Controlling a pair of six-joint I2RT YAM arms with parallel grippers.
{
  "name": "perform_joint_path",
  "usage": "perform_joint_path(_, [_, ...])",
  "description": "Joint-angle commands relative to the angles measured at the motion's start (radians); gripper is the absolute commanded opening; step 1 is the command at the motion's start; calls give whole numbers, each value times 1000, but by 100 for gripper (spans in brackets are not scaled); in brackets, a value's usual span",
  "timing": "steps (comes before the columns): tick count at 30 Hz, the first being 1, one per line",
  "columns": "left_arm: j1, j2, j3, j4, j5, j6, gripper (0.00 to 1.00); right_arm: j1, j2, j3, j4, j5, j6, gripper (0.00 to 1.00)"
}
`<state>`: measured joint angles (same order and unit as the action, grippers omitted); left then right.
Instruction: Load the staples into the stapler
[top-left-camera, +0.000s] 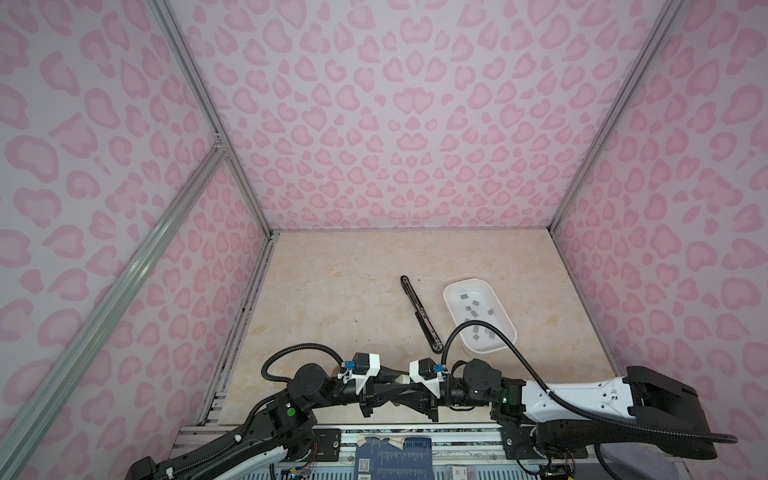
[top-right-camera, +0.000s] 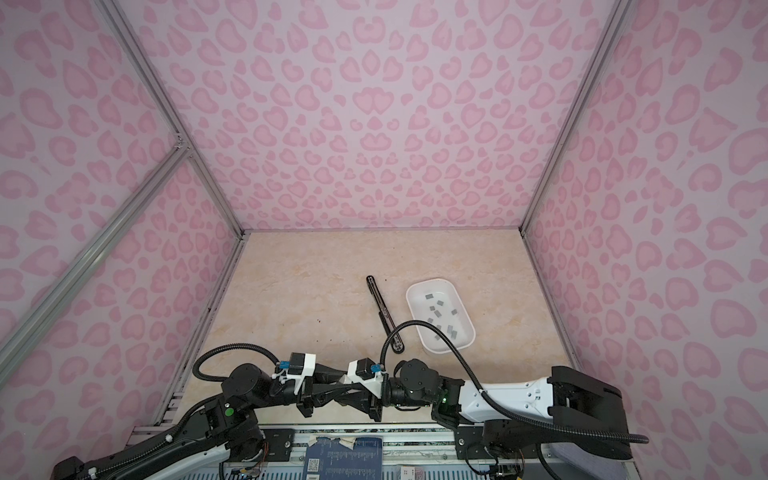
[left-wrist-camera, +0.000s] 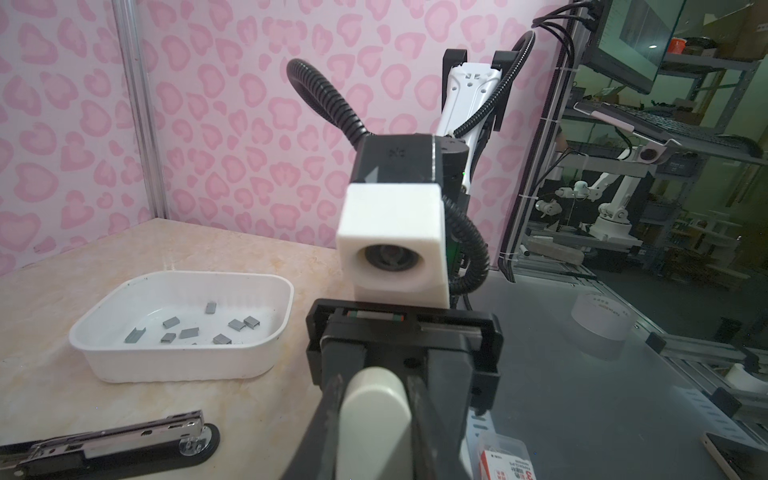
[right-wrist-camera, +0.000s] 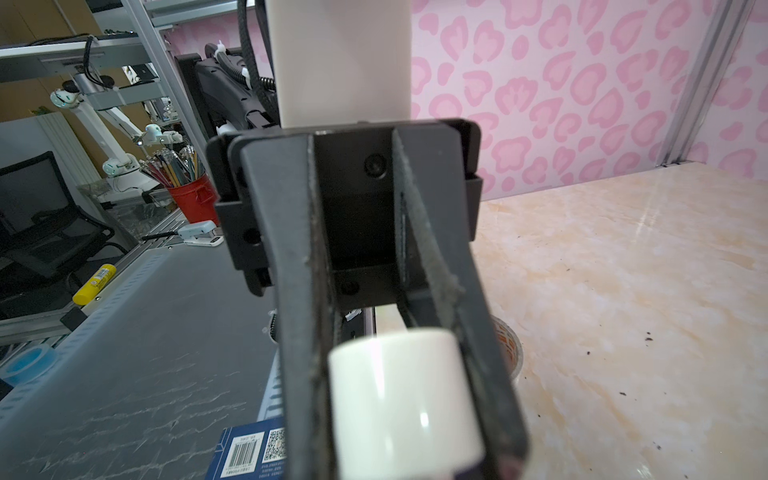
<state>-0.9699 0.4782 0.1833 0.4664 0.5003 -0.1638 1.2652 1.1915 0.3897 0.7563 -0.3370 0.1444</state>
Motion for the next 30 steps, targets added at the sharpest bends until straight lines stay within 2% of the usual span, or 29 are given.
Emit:
perform_joint_path(1, [2, -11, 12, 20, -81, -7, 45, -1, -20, 11, -48, 114, 33, 16])
perform_joint_path(3, [2, -25, 18, 1, -166, -34, 74, -1, -34, 26, -115, 186, 44, 15])
perform_joint_path(4, [2, -35, 23, -20, -236, -52, 82, -1, -38, 33, -150, 228, 50, 14])
perform_joint_path(7, [2, -57, 66, -139, -518, -134, 91, -5, -43, 65, -276, 372, 81, 14])
perform_joint_path(10, [2, -52, 157, -404, -915, -274, 97, -26, -28, 91, -379, 486, 132, 13])
perform_joint_path(12, [2, -33, 210, -545, -1082, -352, 98, -54, 1, 113, -444, 541, 170, 13])
perform_joint_path(13, [2, -25, 228, -587, -1123, -371, 98, -70, 22, 131, -485, 575, 196, 12])
perform_joint_path(18, [2, 14, 278, -622, -1072, -365, 97, -147, 173, 266, -703, 664, 268, 9])
perform_joint_path(22, [3, 48, 327, -672, -1028, -389, 94, -159, 314, 362, -776, 701, 288, 8])
perform_joint_path(30, [2, 26, 362, -732, -1099, -416, 99, -197, 556, 512, -832, 696, 290, 3])
